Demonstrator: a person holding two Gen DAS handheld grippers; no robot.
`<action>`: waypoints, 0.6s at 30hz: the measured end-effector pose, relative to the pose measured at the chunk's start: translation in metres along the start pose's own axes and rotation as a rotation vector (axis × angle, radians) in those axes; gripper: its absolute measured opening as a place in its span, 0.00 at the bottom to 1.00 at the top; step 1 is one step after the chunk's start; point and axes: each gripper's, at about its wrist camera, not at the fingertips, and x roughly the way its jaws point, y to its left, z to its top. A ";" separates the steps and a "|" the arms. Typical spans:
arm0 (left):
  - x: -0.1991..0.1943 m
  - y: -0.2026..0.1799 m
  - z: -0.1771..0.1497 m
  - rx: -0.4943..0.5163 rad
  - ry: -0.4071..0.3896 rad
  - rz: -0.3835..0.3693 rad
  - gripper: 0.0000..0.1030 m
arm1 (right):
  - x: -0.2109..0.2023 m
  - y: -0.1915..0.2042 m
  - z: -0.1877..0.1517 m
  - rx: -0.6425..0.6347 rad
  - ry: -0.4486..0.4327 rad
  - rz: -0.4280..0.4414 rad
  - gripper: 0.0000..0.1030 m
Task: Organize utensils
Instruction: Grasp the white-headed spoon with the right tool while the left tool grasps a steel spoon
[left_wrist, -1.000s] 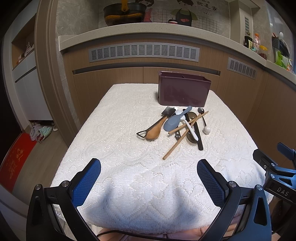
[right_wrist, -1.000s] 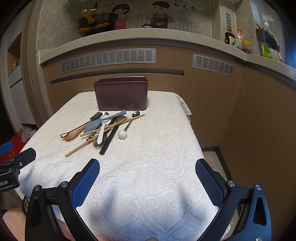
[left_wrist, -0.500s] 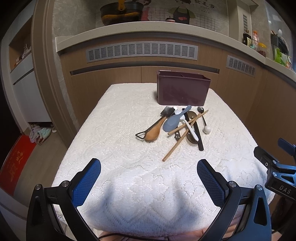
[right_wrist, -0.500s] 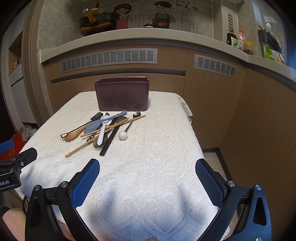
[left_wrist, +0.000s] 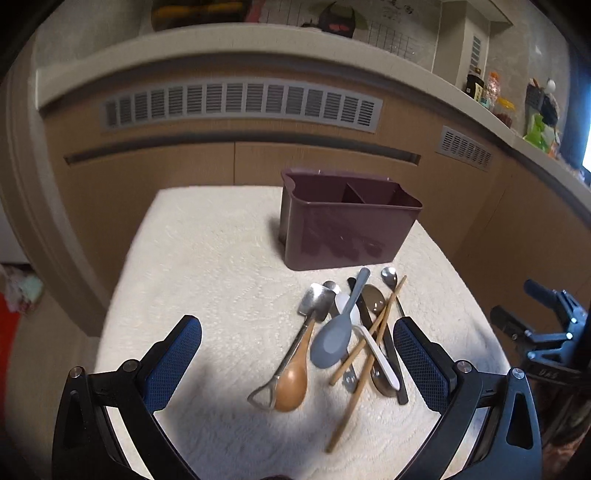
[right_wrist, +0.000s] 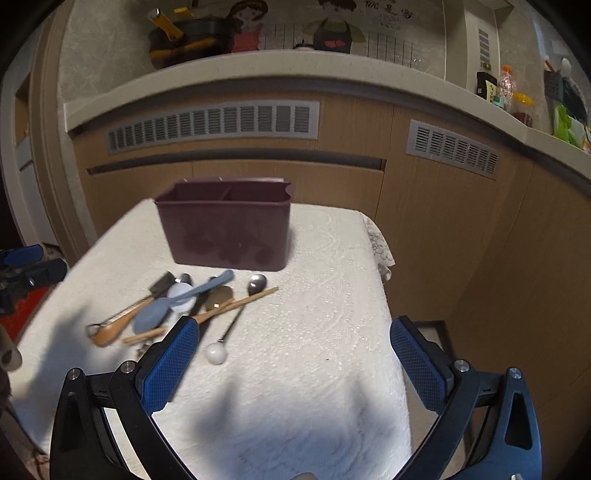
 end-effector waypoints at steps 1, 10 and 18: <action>0.005 0.005 0.002 -0.007 -0.007 0.004 1.00 | 0.007 0.000 0.000 -0.014 0.012 -0.017 1.00; 0.005 0.067 -0.003 -0.174 -0.090 -0.011 1.00 | 0.043 -0.005 -0.004 -0.008 0.146 -0.018 1.00; 0.000 0.056 -0.027 -0.102 -0.110 0.149 1.00 | 0.058 0.047 -0.027 -0.096 0.212 0.177 0.43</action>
